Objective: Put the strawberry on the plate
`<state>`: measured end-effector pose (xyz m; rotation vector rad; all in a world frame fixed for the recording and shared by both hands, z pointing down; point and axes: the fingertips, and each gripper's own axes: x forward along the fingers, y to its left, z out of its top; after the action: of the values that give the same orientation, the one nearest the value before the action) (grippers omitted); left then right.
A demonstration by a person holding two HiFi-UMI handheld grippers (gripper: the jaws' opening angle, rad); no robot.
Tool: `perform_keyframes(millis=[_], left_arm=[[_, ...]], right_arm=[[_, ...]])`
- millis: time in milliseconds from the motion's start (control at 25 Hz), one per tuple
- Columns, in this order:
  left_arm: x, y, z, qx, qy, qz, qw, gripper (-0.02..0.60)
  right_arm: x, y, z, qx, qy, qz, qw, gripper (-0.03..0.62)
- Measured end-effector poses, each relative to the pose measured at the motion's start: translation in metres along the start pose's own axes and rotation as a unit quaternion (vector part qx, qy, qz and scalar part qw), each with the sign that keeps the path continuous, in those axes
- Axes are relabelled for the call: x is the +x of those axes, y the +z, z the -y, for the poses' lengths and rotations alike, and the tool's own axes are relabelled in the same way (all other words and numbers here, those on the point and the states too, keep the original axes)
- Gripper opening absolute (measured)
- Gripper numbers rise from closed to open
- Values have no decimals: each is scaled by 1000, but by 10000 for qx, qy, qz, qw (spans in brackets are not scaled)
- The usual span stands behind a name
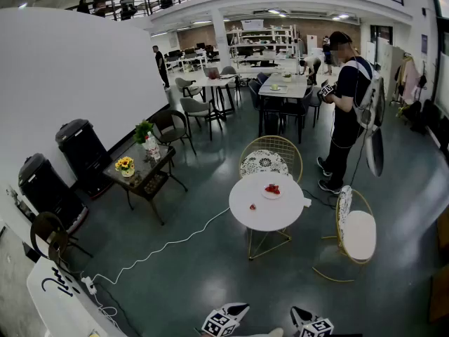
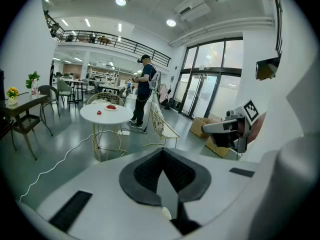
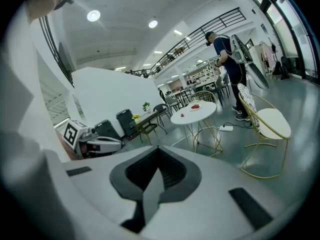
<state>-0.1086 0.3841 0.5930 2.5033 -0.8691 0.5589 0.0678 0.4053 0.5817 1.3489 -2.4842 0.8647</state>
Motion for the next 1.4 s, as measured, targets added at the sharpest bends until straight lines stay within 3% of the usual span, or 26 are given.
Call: perform_keyframes(millis=[160, 480, 880, 1400], left_arm=[[-38, -3, 3, -10, 0, 114, 9999, 5], [-92, -38, -18, -120, 348, 375, 9986, 5], [-134, -22, -30, -129, 537, 728, 9958, 5], [-167, -48, -49, -445, 839, 774, 9925, 5]], right_arm=[[-2, -3, -37, 104, 50, 225, 9997, 5], [13, -39, -89, -41, 324, 113, 9994, 5], [37, -6, -138, -352, 733, 203, 9965, 5], [61, -6, -168, -532, 900, -125, 9944, 5]])
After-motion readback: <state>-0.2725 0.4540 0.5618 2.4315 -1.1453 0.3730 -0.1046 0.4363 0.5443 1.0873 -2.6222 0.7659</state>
